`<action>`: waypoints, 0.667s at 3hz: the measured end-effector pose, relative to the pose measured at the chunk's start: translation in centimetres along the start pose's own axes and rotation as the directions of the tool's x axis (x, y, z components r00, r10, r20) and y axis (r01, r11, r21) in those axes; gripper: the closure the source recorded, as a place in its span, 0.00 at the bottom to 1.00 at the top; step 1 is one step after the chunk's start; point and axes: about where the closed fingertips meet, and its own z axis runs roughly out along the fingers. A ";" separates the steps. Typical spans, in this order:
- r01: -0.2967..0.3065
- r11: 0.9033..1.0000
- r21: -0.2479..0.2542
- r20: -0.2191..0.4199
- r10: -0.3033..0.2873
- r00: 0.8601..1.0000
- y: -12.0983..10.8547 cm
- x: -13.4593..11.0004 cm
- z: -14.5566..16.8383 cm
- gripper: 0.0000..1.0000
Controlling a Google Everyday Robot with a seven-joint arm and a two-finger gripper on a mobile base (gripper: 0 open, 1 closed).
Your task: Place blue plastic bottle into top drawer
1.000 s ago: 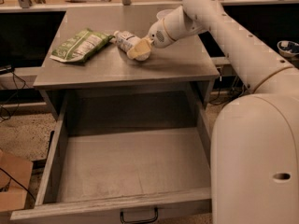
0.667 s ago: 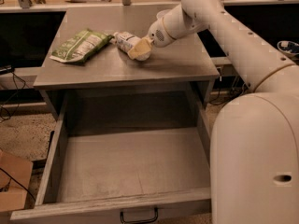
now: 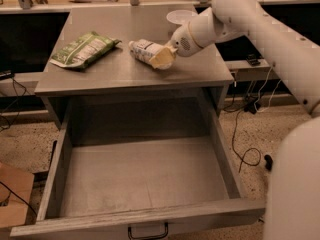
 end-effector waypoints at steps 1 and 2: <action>0.037 0.998 -0.041 0.065 -0.035 0.997 4.7 4.6 -5.2 1.00; 0.142 0.983 -0.115 0.143 -0.125 0.982 8.6 7.1 -8.0 1.00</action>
Offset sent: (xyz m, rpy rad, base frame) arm -0.1906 -0.0858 0.0105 0.1730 -0.2428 0.3660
